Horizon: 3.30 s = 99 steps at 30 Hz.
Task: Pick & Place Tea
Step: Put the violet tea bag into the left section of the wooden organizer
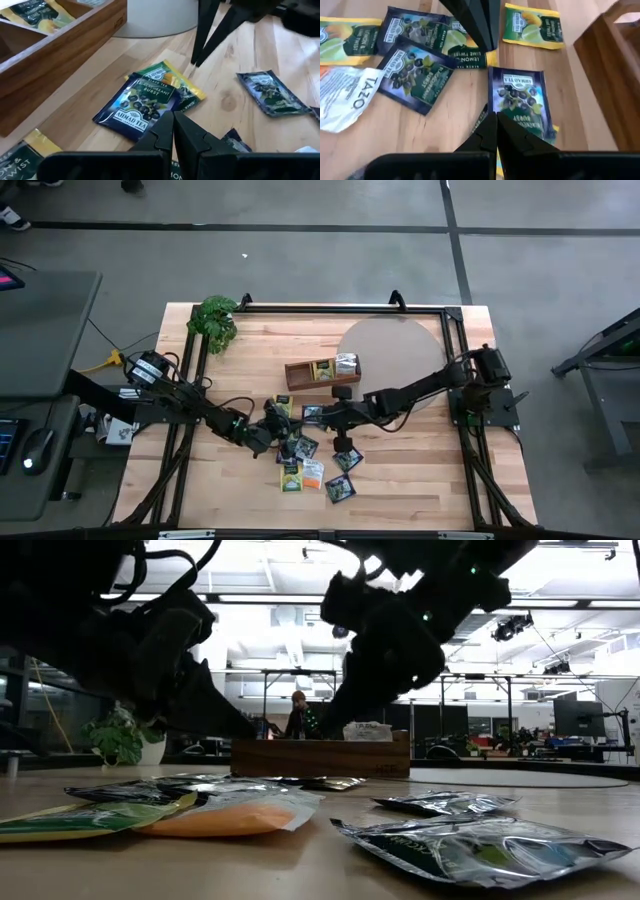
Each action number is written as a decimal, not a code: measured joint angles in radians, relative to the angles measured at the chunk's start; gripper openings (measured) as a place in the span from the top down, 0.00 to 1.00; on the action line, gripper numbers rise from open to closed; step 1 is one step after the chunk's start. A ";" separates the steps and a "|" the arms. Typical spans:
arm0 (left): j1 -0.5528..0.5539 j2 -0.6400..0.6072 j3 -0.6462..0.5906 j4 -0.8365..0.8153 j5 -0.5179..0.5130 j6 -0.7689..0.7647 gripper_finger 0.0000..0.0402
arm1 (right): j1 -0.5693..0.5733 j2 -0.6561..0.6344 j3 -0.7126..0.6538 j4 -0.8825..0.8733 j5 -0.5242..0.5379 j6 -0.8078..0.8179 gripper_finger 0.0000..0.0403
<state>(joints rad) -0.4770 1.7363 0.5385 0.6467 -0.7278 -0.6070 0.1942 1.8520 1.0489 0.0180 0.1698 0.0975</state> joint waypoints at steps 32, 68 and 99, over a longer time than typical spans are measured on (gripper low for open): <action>0.100 0.000 0.000 -0.068 0.119 0.035 0.97 | -0.017 0.015 0.000 -0.054 0.031 0.060 1.00; 0.163 0.158 0.066 -0.038 0.178 0.045 0.97 | -0.042 0.014 0.000 -0.099 -0.049 0.291 0.96; 0.163 0.164 0.062 -0.021 0.173 0.073 0.97 | -0.090 0.014 0.000 -0.069 -0.136 1.050 0.33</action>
<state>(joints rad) -0.3141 1.9007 0.6004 0.6258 -0.5545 -0.5338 0.1040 1.8664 1.0489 -0.0513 0.0336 1.1479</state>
